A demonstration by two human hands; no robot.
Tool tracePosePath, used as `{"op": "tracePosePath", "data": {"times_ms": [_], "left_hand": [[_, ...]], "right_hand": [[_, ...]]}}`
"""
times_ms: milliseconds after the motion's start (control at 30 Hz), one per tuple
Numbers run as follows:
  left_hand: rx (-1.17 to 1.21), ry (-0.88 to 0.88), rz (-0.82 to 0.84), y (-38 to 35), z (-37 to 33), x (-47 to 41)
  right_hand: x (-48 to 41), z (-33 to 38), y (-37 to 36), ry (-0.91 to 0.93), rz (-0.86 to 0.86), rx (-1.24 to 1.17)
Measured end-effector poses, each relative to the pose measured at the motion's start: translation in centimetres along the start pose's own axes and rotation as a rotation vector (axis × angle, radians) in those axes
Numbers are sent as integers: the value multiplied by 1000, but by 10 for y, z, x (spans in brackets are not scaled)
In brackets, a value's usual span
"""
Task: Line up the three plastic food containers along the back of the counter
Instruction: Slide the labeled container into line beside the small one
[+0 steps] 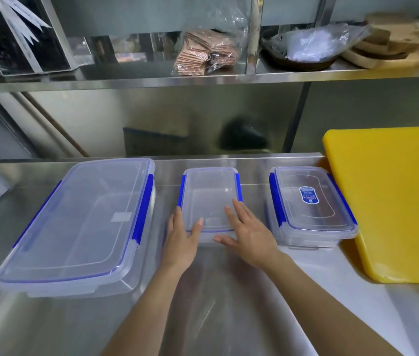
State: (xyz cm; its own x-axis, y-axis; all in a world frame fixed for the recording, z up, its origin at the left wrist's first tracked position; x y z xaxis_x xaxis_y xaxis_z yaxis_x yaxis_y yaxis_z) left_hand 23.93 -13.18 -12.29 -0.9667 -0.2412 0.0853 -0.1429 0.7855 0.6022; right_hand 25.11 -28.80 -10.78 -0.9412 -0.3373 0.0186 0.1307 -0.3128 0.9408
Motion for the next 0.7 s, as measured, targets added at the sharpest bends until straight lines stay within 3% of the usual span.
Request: {"op": "tracePosePath", "data": {"times_ms": [133,200,267,400,533,600,700], "left_hand": [[-15,36,-6,9,-13,3],[-6,64,-149,101,34,6],[-62,59,-134,110,31,3],[-77,-119,-341,158,-5,22],[-225,-120,-595,235,8,18],[-405,19,-588,255,38,5],[-611,189,-445,260,85,-3]], "right_hand": [[-6,1,1,-17,13,-8],[-29,102,-8,136,18,33],[-31,107,-7,99,14,34],[-20,134,22,155,-184,-90],[-16,171,18,202,-73,-297],[-15,180,1,178,71,-415],[-9,190,-32,171,275,-476]]}}
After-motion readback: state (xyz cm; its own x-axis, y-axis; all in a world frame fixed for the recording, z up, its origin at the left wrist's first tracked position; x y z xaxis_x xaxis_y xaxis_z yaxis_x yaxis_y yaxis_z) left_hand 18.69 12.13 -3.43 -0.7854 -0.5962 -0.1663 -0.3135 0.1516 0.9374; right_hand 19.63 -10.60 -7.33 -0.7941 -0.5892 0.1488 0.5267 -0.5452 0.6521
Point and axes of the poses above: each hand's wrist, its own x-axis away from the middle knuckle, its own y-axis out of the back of the hand, z = x × y, the point moved 8 cm from there along -x, towards the middle knuckle, and after that the axes turned 2 degrees about -x, right-handed, at the moved point
